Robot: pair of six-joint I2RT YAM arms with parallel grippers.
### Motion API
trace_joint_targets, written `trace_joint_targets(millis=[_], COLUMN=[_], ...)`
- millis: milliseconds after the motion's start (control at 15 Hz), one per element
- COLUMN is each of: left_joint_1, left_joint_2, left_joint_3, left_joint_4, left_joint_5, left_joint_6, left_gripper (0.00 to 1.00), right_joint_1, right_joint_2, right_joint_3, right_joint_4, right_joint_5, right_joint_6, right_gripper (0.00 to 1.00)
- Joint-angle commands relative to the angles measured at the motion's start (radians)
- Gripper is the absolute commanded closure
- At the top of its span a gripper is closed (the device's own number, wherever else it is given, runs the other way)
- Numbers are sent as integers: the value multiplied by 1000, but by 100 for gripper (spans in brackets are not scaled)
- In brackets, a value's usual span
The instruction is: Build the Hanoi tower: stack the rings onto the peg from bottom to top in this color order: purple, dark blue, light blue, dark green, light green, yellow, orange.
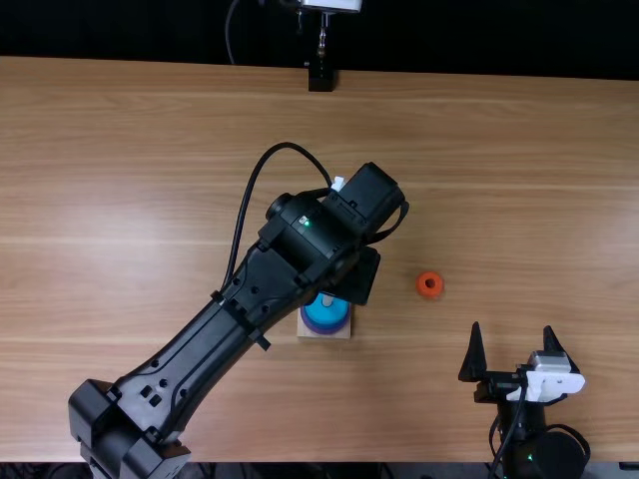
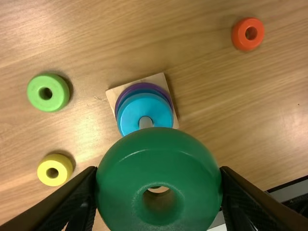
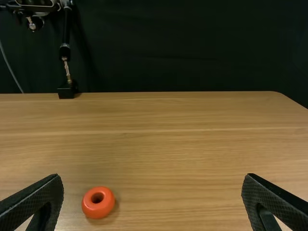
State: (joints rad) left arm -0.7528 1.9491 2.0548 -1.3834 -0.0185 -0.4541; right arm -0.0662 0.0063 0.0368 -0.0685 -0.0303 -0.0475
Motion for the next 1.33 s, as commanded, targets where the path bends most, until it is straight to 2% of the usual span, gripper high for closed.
trace_joint_targets(millis=[0,400,467,533,600,800,867,1067,1267], left_joint_1=[-3,7,7,7,7,7,12,64,150], left_joint_2=[11,7,7,5,7,2,-1,-4,-35], left_joint_3=[-28,-110,-110,-110,-111,-99,-81,-12,-12], left_joint_4=[-1,-1,1,1,1,19,19,78,183], left_joint_5=[2,11,11,11,13,9,-2,-2,-2], left_joint_6=[-15,-12,-10,-8,-10,-2,1,5,75], left_gripper=[100,100,70,18,0,0,0,0,0], right_joint_1=[-4,-4,-4,-4,-4,-4,-4,-4,-4], right_joint_2=[-6,-6,-6,-6,-6,-6,-6,-6,-6], right_joint_3=[-15,-15,-15,-15,-15,-15,-15,-15,-15], right_joint_4=[-1,-1,-1,-1,-1,-1,-1,-1,-1], right_joint_5=[-1,-1,-1,-1,-1,-1,-1,-1,-1], right_joint_6=[-2,-2,-2,-2,-2,-2,-2,-2,-2], right_gripper=[0,0,0,0,0,0,0,0,0])
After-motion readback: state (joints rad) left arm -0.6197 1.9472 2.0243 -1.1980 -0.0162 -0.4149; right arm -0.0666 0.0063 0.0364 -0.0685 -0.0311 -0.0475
